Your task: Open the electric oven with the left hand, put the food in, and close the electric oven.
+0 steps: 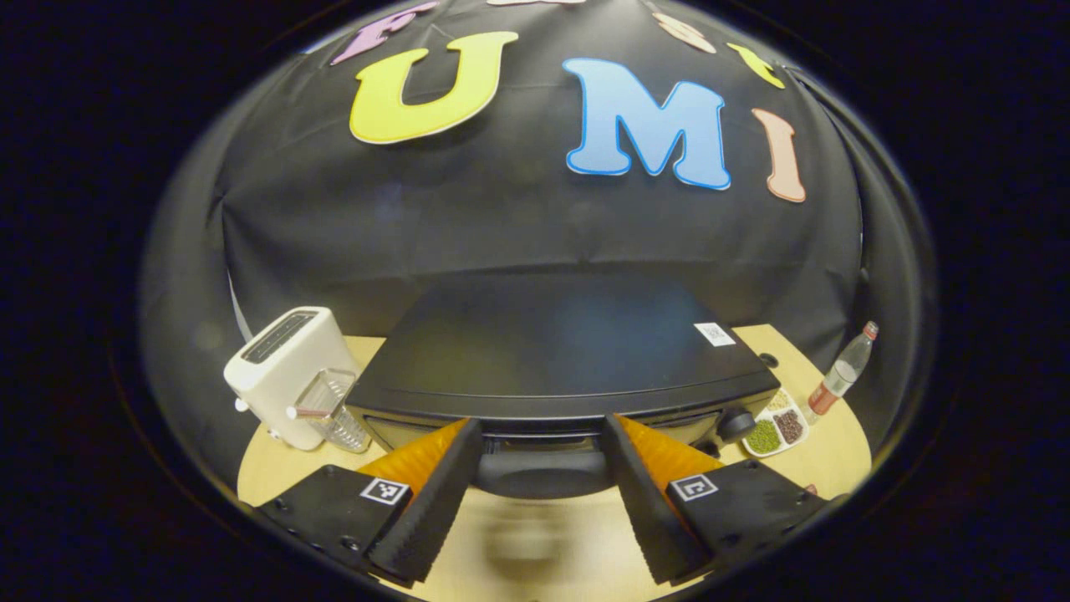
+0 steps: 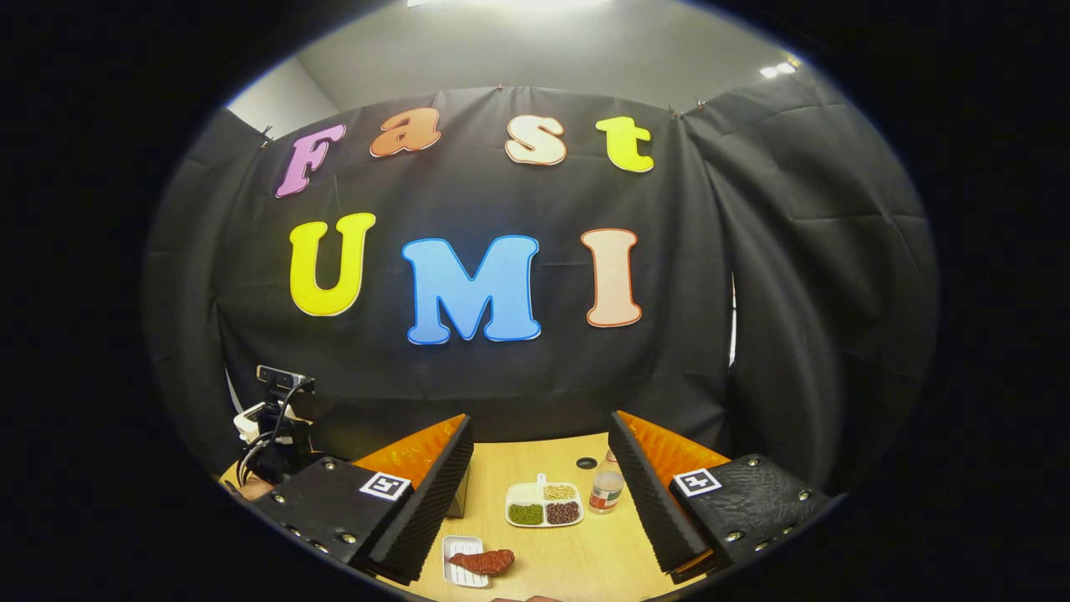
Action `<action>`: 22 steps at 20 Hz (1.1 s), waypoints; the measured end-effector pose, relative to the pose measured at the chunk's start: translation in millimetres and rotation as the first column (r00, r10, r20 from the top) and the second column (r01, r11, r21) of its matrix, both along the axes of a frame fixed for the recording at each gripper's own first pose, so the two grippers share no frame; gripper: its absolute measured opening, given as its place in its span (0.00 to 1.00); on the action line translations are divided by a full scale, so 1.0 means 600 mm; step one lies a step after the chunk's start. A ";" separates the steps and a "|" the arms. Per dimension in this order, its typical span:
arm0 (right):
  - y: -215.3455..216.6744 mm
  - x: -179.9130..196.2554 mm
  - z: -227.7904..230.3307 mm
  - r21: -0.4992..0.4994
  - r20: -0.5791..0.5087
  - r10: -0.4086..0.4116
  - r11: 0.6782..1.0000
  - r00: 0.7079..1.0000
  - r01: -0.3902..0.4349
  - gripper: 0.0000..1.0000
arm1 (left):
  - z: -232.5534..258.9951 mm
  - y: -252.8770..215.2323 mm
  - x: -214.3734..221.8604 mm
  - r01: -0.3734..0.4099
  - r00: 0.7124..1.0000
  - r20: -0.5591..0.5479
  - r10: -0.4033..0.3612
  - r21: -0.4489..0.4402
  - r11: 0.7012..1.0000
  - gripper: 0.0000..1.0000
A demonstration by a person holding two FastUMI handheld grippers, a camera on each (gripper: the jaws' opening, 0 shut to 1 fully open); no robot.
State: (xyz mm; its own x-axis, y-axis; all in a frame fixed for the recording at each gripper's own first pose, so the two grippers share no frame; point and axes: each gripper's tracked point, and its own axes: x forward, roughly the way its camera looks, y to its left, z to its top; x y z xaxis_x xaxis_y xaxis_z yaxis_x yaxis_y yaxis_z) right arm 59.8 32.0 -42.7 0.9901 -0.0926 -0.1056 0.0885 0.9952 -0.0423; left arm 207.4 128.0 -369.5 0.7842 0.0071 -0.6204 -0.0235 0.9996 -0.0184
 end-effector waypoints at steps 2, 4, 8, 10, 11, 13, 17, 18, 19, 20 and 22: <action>0.003 0.001 -0.003 0.005 -0.003 0.007 1.000 1.000 -0.007 0.99 | 0.001 -0.001 -0.020 0.010 1.000 -0.001 -0.010 0.009 1.000 0.97; 0.006 0.000 -0.010 0.009 -0.014 0.015 1.000 1.000 -0.015 0.98 | -0.006 -0.004 -0.049 0.006 1.000 -0.013 -0.006 0.002 1.000 1.00; 0.012 -0.002 -0.024 0.016 -0.041 0.027 1.000 0.999 -0.026 0.99 | -0.035 -0.009 -0.117 -0.020 0.997 -0.080 0.016 -0.049 0.999 1.00; 0.012 -0.003 -0.028 0.019 -0.047 0.027 0.999 0.999 -0.026 0.99 | -0.047 -0.011 -0.141 -0.023 0.995 -0.096 0.016 -0.072 0.997 1.00; 0.012 -0.005 -0.031 0.022 -0.050 0.027 0.999 0.998 -0.026 0.99 | -0.054 -0.013 -0.149 -0.019 0.994 -0.106 0.011 -0.073 0.997 0.98; 0.014 -0.005 -0.036 0.029 -0.058 0.030 0.999 0.998 -0.028 0.99 | -0.066 -0.015 -0.166 -0.008 0.993 -0.121 0.000 -0.063 0.998 0.98; 0.013 -0.010 -0.038 0.024 -0.063 0.028 0.999 0.998 -0.026 0.99 | -0.104 -0.020 -0.202 -0.011 0.984 -0.176 -0.002 -0.075 0.997 0.97; 0.012 -0.011 -0.037 0.021 -0.064 0.027 0.999 0.998 -0.026 0.99 | -0.116 -0.021 -0.213 -0.016 0.982 -0.191 -0.001 -0.088 0.996 0.98; 0.010 -0.012 -0.041 0.018 -0.069 0.026 1.000 0.997 -0.025 0.99 | -0.129 -0.022 -0.222 -0.020 0.978 -0.208 -0.002 -0.100 0.995 0.98; 0.008 -0.012 -0.043 0.016 -0.075 0.025 1.000 0.997 -0.024 0.99 | -0.138 -0.019 -0.231 -0.025 0.975 -0.223 0.002 -0.104 0.994 1.00; 0.007 -0.014 -0.049 0.014 -0.088 0.025 1.000 0.996 -0.024 0.99 | -0.146 -0.003 -0.236 -0.044 0.973 -0.229 0.023 -0.088 0.995 0.98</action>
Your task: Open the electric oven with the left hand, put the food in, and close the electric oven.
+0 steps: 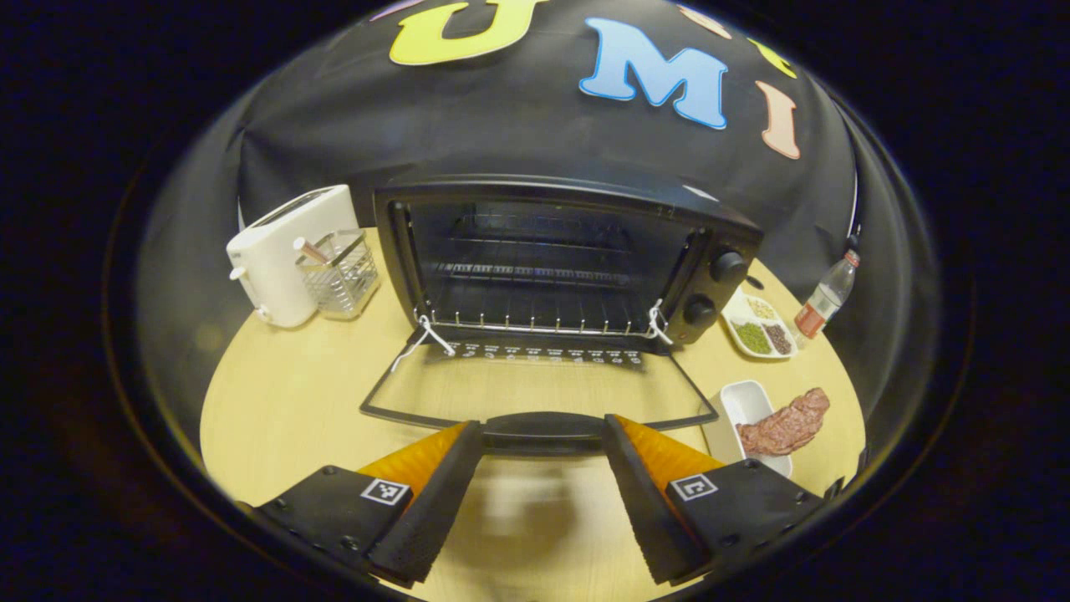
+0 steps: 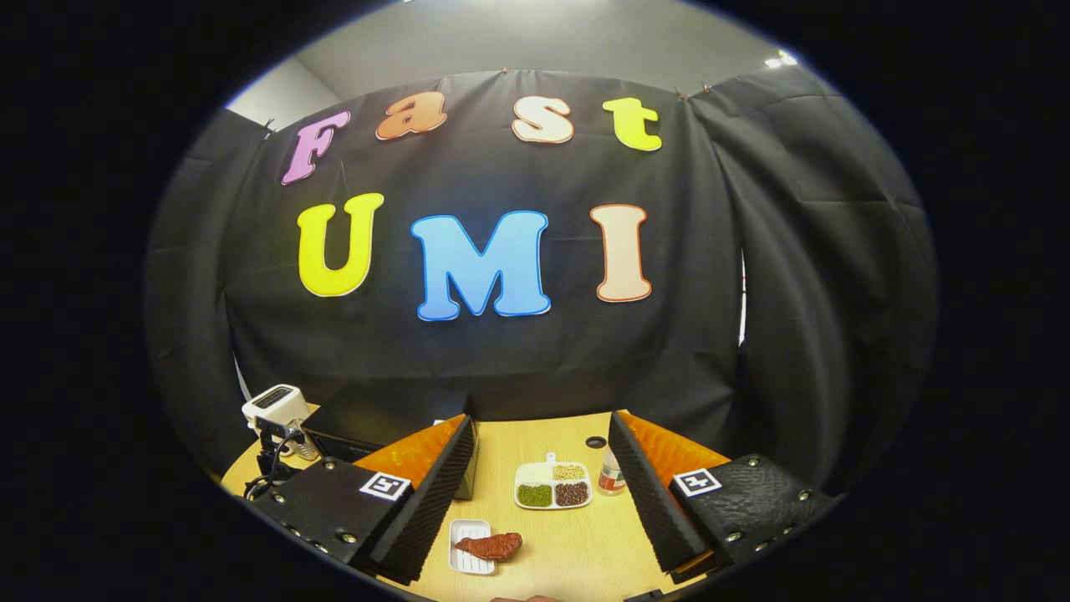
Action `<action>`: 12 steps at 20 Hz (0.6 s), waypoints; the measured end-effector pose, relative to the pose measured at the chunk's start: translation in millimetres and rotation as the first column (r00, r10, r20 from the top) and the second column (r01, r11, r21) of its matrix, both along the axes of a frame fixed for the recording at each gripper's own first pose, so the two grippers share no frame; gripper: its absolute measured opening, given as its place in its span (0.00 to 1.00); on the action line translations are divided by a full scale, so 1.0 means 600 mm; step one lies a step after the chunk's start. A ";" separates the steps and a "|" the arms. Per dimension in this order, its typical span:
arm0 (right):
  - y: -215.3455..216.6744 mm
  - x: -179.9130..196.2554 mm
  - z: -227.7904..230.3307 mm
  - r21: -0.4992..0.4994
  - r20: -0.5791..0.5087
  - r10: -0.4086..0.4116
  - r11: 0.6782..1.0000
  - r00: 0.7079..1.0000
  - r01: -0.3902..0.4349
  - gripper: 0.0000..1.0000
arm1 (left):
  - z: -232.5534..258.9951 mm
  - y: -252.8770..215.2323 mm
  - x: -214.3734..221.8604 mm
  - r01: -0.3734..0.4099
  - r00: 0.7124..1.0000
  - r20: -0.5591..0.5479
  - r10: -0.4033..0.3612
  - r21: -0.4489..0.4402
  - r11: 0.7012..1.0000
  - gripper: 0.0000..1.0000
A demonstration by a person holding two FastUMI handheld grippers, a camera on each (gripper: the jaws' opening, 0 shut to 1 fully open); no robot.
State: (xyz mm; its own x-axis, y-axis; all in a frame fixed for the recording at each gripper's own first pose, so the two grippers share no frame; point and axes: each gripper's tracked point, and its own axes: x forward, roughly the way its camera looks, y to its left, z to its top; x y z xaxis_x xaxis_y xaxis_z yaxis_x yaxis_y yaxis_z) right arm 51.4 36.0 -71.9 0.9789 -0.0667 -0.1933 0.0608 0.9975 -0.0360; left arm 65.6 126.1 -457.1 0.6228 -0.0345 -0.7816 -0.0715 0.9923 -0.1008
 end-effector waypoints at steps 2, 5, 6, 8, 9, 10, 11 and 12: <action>-0.001 0.002 -0.007 -0.002 -0.014 0.003 1.000 1.000 -0.003 0.99 | 0.019 0.008 0.005 -0.019 0.999 0.035 0.019 -0.001 1.000 0.97; 0.003 0.009 -0.032 0.011 -0.056 0.023 1.000 0.998 -0.022 0.99 | 0.086 0.018 0.023 -0.034 0.990 0.136 0.033 0.009 0.999 1.00; 0.005 0.013 -0.042 0.021 -0.076 0.032 0.999 0.997 -0.031 0.99 | 0.112 0.020 0.027 -0.037 0.985 0.170 0.034 0.015 0.999 1.00; 0.007 0.020 -0.068 0.047 -0.118 0.054 0.998 0.991 -0.049 0.99 | 0.171 0.018 0.040 -0.043 0.969 0.243 0.038 0.016 0.999 0.98; 0.006 0.023 -0.083 0.063 -0.142 0.064 0.996 0.988 -0.056 0.99 | 0.206 0.017 0.047 -0.049 0.959 0.281 0.043 0.014 0.999 0.98; 0.005 0.026 -0.102 0.078 -0.174 0.074 0.995 0.982 -0.061 0.99 | 0.239 0.017 0.052 -0.055 0.946 0.321 0.047 0.015 0.998 0.97; 0.006 0.029 -0.122 0.094 -0.206 0.089 0.993 0.974 -0.070 0.99 | 0.276 0.016 0.059 -0.060 0.930 0.365 0.050 0.016 0.998 1.00; 0.008 0.030 -0.142 0.113 -0.234 0.105 0.990 0.967 -0.080 0.99 | 0.316 0.017 0.065 -0.062 0.911 0.409 0.051 0.015 0.998 1.00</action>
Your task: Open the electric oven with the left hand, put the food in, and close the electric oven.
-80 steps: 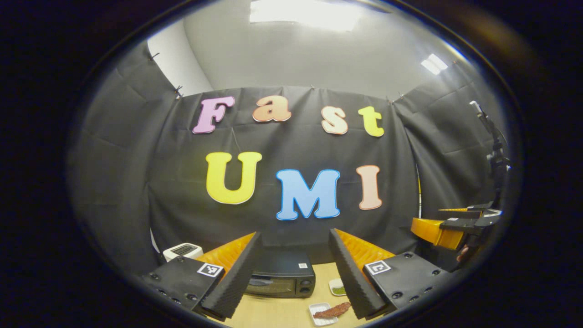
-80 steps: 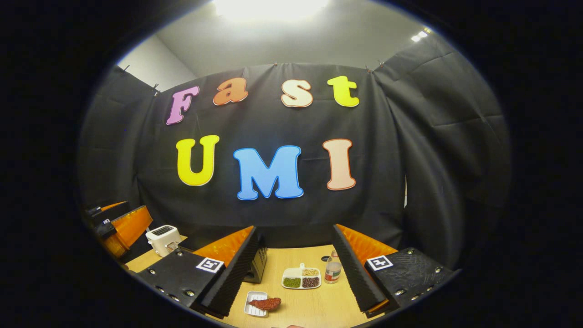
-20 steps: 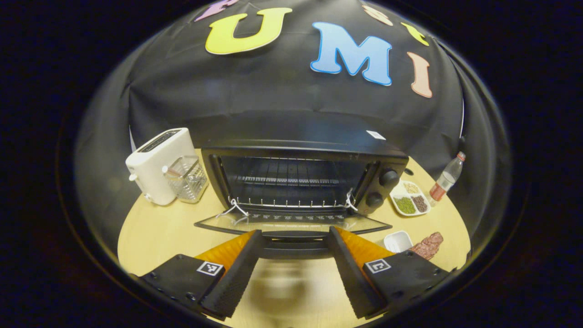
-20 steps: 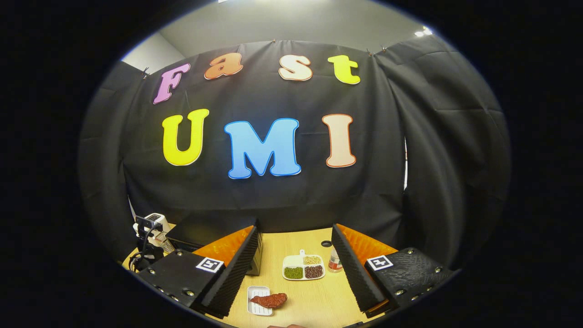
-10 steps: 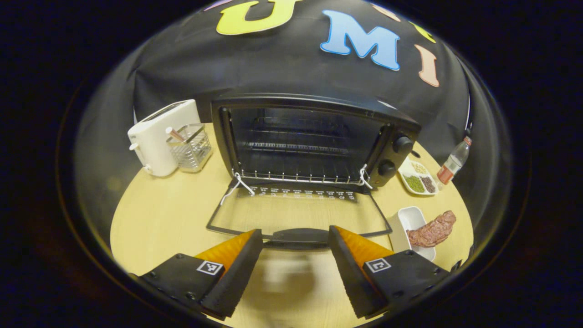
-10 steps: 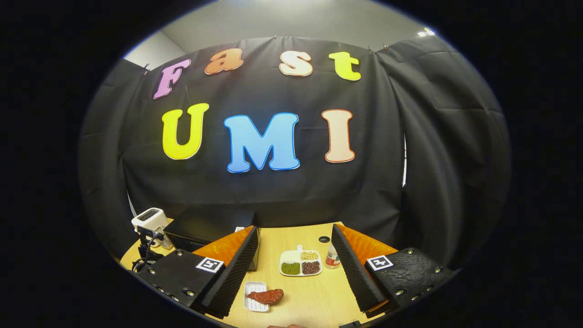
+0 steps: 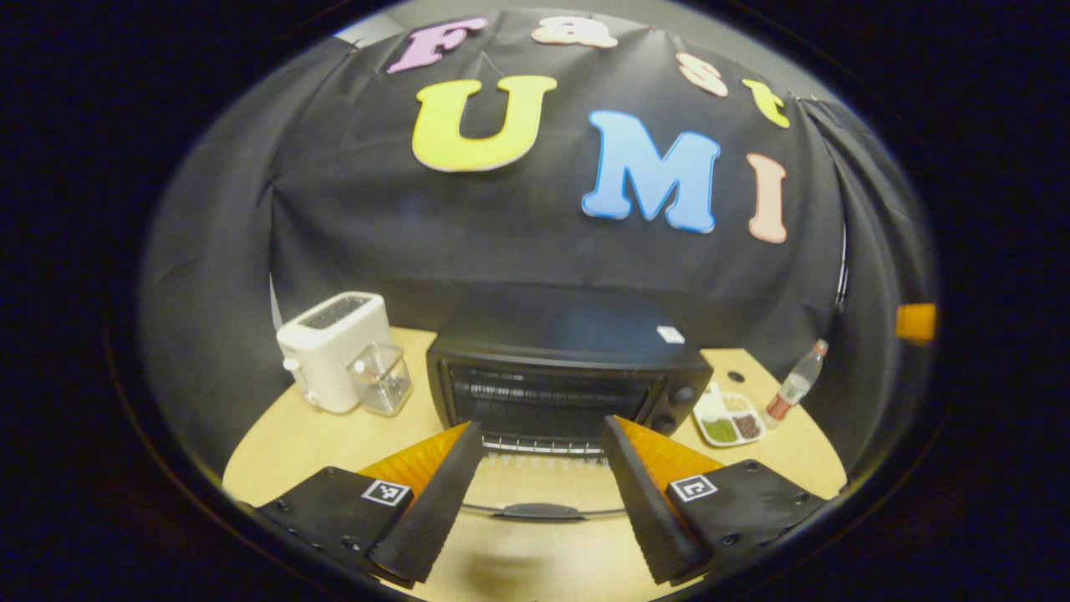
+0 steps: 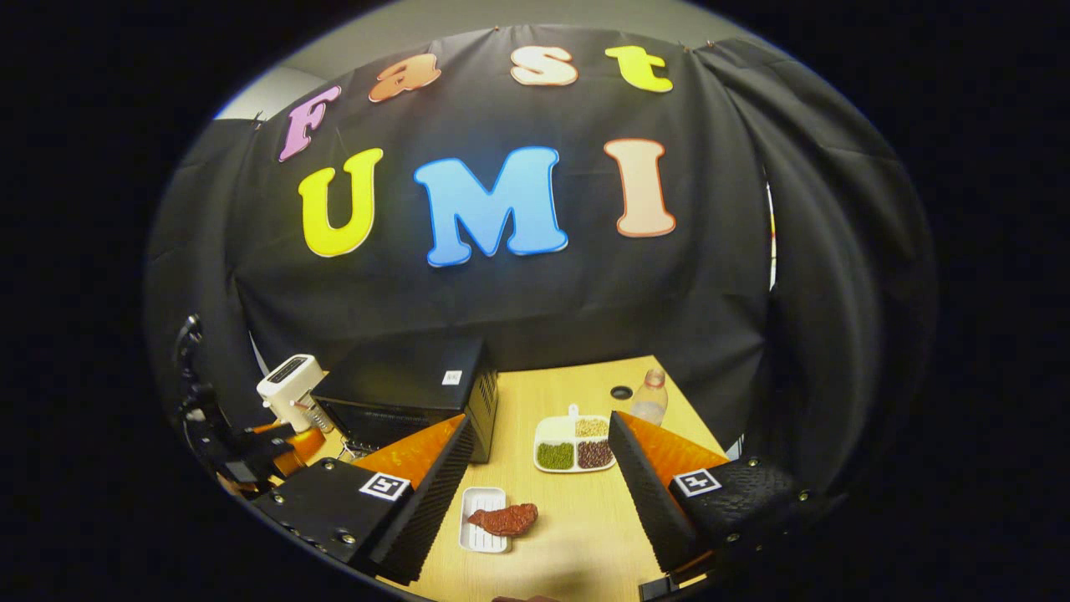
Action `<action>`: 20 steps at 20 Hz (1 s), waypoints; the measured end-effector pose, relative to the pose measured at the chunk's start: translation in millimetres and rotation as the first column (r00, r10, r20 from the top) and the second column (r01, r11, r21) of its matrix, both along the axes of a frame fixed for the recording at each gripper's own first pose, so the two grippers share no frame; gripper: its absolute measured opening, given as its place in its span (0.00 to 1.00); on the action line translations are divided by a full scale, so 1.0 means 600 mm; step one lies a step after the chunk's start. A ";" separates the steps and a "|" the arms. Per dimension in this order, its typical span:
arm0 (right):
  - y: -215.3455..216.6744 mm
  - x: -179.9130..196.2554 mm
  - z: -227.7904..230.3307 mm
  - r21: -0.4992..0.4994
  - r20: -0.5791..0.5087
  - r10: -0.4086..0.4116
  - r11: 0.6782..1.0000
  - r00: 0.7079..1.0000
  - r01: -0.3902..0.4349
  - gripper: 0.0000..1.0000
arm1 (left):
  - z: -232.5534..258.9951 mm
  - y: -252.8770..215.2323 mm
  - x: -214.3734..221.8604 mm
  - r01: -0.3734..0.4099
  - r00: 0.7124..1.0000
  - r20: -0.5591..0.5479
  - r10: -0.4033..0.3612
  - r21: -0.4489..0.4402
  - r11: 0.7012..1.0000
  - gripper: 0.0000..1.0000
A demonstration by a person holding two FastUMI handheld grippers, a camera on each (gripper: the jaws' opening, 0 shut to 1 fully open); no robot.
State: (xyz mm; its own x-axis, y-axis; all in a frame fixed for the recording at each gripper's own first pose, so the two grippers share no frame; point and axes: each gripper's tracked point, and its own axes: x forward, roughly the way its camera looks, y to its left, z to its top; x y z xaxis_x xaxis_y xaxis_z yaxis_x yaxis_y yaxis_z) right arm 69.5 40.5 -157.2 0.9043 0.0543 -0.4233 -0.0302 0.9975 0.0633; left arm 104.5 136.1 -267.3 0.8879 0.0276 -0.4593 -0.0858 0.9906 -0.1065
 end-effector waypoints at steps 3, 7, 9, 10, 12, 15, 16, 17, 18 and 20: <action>-0.008 0.001 -0.058 0.058 -0.078 0.023 0.998 0.997 -0.019 0.99 | 0.111 -0.003 0.003 -0.003 0.993 0.120 0.003 0.004 1.000 1.00; -0.004 -0.009 -0.140 0.208 -0.203 0.070 0.978 0.977 -0.027 0.99 | 0.265 0.003 -0.004 -0.041 0.957 0.287 0.039 0.002 0.999 1.00; -0.001 -0.014 -0.188 0.258 -0.253 0.100 0.966 0.962 -0.032 0.99 | 0.338 0.000 -0.020 -0.050 0.933 0.357 0.040 0.018 0.999 1.00; -0.002 -0.018 -0.215 0.274 -0.284 0.110 0.961 0.953 -0.030 0.99 | 0.360 -0.005 -0.024 -0.052 0.925 0.377 0.038 0.027 0.998 1.00; 0.002 -0.018 -0.268 0.322 -0.335 0.137 0.946 0.932 -0.023 0.99 | 0.406 -0.017 -0.032 -0.044 0.914 0.405 0.027 0.034 0.998 1.00; 0.016 -0.014 -0.328 0.436 -0.392 0.171 0.900 0.904 0.018 0.99 | 0.459 -0.023 -0.045 -0.048 0.898 0.439 0.023 0.046 0.998 1.00; 0.017 -0.012 -0.345 0.462 -0.416 0.171 0.886 0.893 0.046 0.99 | 0.465 -0.026 -0.047 -0.051 0.900 0.435 0.026 0.046 0.998 1.00; 0.020 -0.014 -0.360 0.495 -0.428 0.176 0.866 0.886 0.068 0.99 | 0.471 -0.027 -0.052 -0.055 0.901 0.432 0.032 0.039 0.998 1.00; 0.023 -0.008 -0.373 0.526 -0.431 0.177 0.846 0.885 0.087 0.98 | 0.477 -0.028 -0.053 -0.057 0.900 0.435 0.037 0.035 0.998 1.00; 0.031 -0.001 -0.393 0.564 -0.448 0.194 0.819 0.873 0.108 0.96 | 0.477 -0.021 -0.062 -0.076 0.902 0.428 0.048 0.048 0.996 0.96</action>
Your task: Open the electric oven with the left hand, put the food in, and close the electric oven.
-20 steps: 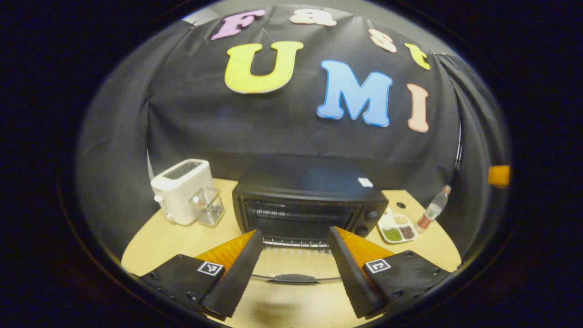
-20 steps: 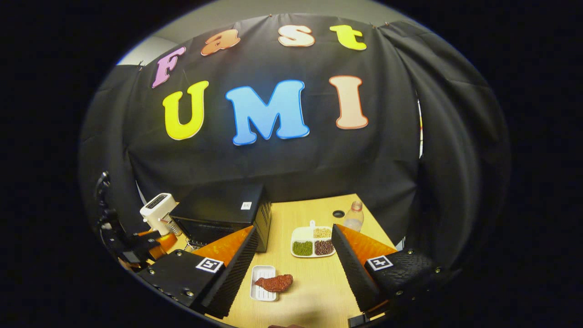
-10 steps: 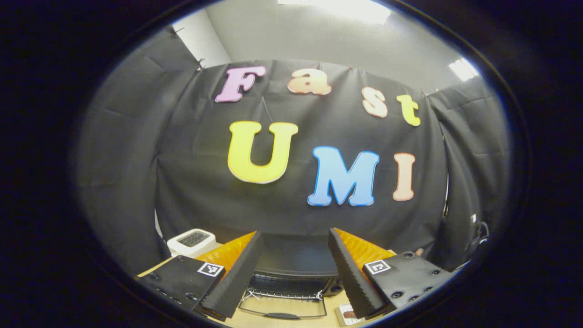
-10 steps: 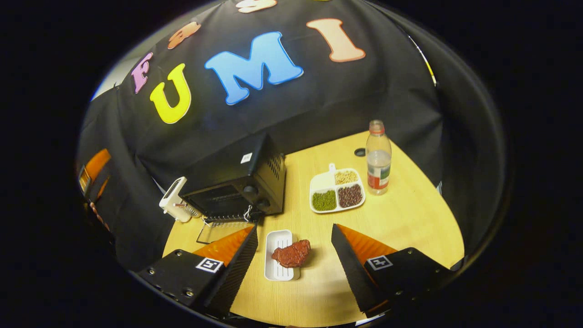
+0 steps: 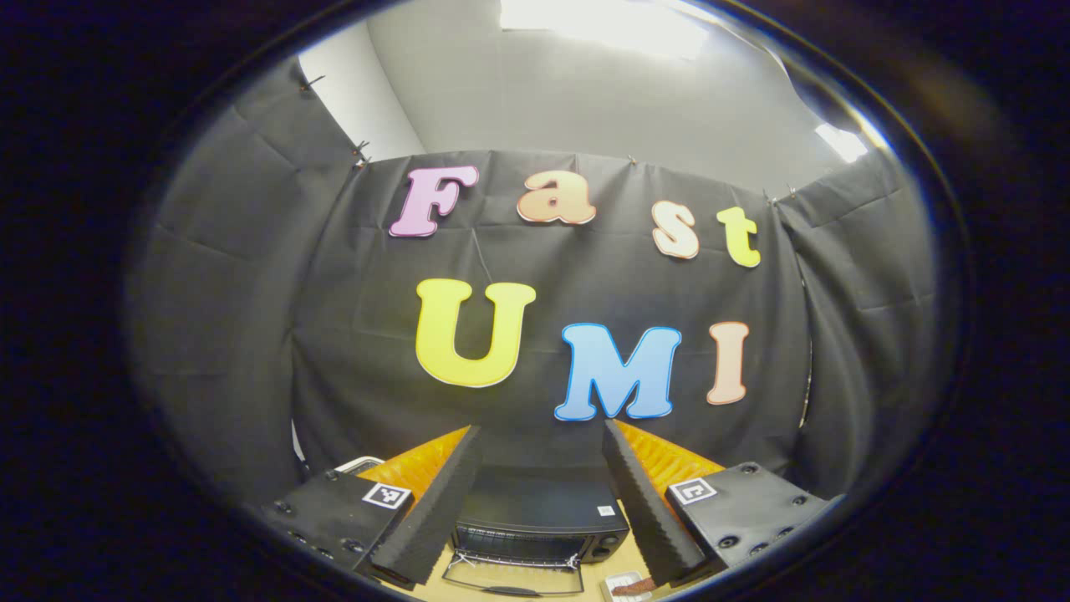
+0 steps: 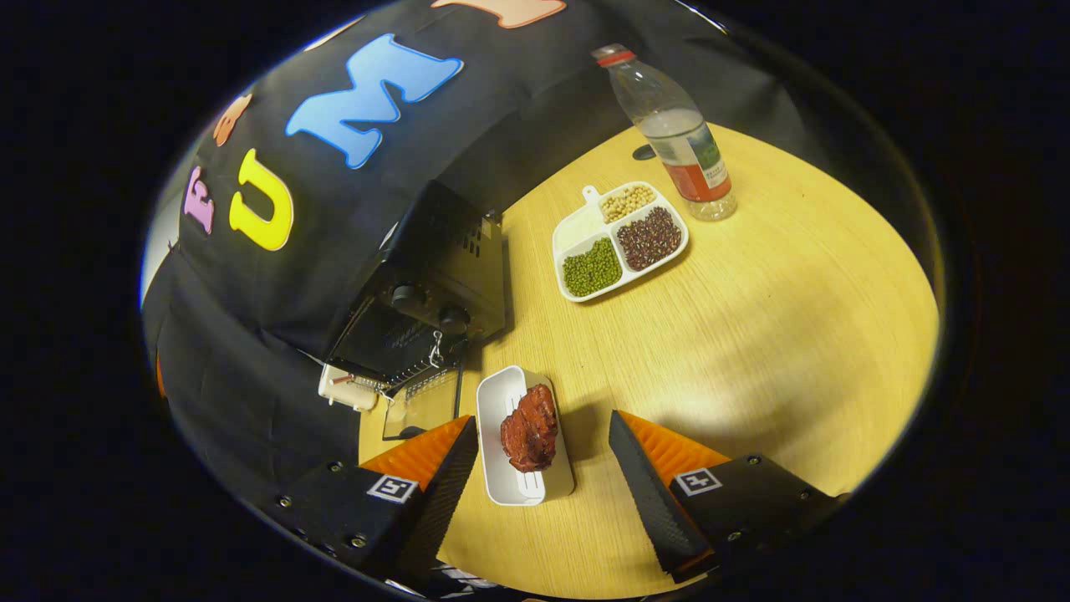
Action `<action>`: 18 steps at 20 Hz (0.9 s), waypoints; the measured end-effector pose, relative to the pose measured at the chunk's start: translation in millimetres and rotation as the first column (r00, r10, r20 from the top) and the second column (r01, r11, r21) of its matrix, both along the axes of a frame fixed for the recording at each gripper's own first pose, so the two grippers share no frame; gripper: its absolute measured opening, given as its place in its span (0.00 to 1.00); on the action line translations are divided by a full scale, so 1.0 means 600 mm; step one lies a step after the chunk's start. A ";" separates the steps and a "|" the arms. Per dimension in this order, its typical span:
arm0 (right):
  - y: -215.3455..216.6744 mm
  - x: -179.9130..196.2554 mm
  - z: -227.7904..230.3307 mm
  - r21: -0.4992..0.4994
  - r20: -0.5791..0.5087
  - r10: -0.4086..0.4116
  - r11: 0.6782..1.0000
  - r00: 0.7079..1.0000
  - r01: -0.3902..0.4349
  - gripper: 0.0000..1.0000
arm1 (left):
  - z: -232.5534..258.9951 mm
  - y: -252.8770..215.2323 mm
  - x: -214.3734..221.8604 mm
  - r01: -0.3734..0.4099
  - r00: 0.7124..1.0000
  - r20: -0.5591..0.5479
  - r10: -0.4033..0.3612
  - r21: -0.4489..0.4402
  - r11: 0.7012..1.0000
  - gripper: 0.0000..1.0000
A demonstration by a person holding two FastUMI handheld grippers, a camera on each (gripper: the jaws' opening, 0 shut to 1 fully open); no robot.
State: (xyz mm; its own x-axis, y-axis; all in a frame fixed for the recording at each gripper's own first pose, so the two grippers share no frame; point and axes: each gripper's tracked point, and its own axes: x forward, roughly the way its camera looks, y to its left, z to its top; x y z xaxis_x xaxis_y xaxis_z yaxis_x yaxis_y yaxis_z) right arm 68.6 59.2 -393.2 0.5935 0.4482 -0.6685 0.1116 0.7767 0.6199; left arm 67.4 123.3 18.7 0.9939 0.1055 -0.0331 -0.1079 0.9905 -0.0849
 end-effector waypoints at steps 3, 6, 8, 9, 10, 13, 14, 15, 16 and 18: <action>0.019 -0.003 -0.029 0.054 -0.035 0.021 0.998 0.999 -0.019 0.96 | -0.033 0.015 -0.016 -0.040 0.996 -0.073 0.042 0.027 0.999 0.99; 0.025 -0.003 -0.048 0.076 -0.061 0.015 0.997 0.998 -0.011 0.86 | -0.047 0.024 -0.025 -0.063 0.992 -0.106 0.068 0.044 0.997 1.00; 0.021 0.000 -0.051 0.097 -0.060 -0.022 0.995 0.998 0.027 0.75 | -0.052 0.034 -0.034 -0.083 0.989 -0.119 0.089 0.053 0.995 1.00; 0.026 0.008 -0.046 0.123 -0.067 -0.048 0.991 0.997 0.056 0.54 | -0.053 0.038 -0.036 -0.091 0.988 -0.124 0.097 0.054 0.994 1.00; 0.026 0.014 -0.046 0.145 -0.084 -0.069 0.986 0.994 0.081 0.42 | -0.056 0.039 -0.040 -0.099 0.986 -0.126 0.105 0.052 0.994 1.00; 0.037 0.019 -0.027 0.232 -0.090 -0.068 0.969 0.994 0.087 0.07 | -0.056 0.038 -0.040 -0.109 0.985 -0.129 0.113 0.039 0.993 1.00; 0.037 0.013 -0.019 0.230 -0.088 -0.055 0.970 0.995 0.074 0.12 | -0.060 0.037 -0.038 -0.108 0.985 -0.131 0.112 0.037 0.993 1.00; 0.035 0.011 -0.013 0.221 -0.080 -0.045 0.973 0.996 0.062 0.11 | -0.059 0.038 -0.038 -0.108 0.985 -0.132 0.113 0.038 0.993 1.00; 0.035 0.012 -0.007 0.224 -0.072 -0.039 0.973 0.997 0.054 0.12 | -0.063 0.037 -0.036 -0.108 0.984 -0.136 0.112 0.036 0.993 1.00; 0.032 0.011 0.012 0.236 -0.046 -0.036 0.971 0.998 0.046 0.12 | -0.066 0.030 -0.032 -0.098 0.985 -0.139 0.102 0.032 0.995 1.00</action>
State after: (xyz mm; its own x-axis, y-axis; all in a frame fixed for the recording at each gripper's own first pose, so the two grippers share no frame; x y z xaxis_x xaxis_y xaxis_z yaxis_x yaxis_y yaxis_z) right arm 75.4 78.6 -385.8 0.5888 0.5728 -0.5703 0.1693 0.6025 0.7800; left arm 48.5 141.1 -20.8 0.9640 0.2065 -0.1673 -0.2156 0.9758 -0.0375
